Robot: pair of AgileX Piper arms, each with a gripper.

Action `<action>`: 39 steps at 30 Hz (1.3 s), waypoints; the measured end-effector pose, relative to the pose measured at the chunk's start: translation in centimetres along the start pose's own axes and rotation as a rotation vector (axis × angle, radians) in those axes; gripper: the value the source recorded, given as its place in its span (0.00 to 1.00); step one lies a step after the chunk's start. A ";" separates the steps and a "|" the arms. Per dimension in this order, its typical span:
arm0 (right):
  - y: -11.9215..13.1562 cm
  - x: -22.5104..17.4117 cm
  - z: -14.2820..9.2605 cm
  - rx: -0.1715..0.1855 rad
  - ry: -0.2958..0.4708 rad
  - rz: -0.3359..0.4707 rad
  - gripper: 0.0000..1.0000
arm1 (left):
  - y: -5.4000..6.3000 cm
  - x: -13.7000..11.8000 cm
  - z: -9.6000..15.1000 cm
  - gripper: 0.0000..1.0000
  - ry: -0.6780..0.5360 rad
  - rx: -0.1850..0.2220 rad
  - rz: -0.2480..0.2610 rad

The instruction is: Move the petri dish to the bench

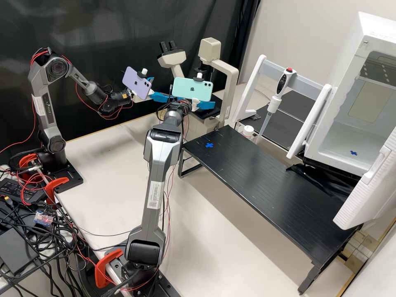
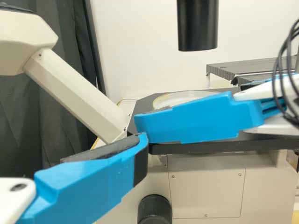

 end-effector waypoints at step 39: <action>-2.3 -0.6 3.0 0.015 -0.077 -0.017 0.00 | 0.0 0.0 0.0 1.00 0.000 0.000 0.000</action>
